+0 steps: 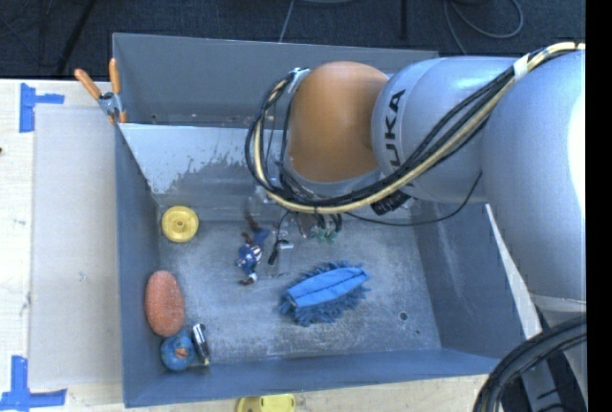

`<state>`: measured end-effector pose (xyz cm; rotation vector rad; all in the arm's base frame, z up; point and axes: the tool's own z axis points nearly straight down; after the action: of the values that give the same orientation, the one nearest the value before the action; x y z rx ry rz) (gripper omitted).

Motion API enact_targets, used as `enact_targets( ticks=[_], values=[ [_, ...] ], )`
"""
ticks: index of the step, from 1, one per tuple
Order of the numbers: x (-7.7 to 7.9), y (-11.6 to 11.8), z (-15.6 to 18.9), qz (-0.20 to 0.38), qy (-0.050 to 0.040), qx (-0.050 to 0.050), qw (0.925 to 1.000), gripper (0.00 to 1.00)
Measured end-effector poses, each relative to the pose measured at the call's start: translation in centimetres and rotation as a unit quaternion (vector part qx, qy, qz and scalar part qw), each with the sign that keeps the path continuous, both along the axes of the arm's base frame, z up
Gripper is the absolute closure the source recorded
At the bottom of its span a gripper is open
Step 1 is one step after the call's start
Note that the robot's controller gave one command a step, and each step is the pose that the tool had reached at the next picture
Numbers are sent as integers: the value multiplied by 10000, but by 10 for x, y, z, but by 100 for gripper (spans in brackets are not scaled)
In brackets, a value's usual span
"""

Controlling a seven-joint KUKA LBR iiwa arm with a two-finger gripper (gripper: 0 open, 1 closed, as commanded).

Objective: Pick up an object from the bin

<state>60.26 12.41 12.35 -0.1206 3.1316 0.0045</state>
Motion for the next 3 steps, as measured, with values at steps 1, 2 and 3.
enact_targets(
  ticks=[1, 2, 3],
  values=[
    [-19, -12, -51, 500, 22, -19, 9987, 0],
    [-21, -13, -56, 461, 48, -15, 9989, 0],
    [-17, -9, -42, -335, 32, -11, 9994, 0]
  ],
)
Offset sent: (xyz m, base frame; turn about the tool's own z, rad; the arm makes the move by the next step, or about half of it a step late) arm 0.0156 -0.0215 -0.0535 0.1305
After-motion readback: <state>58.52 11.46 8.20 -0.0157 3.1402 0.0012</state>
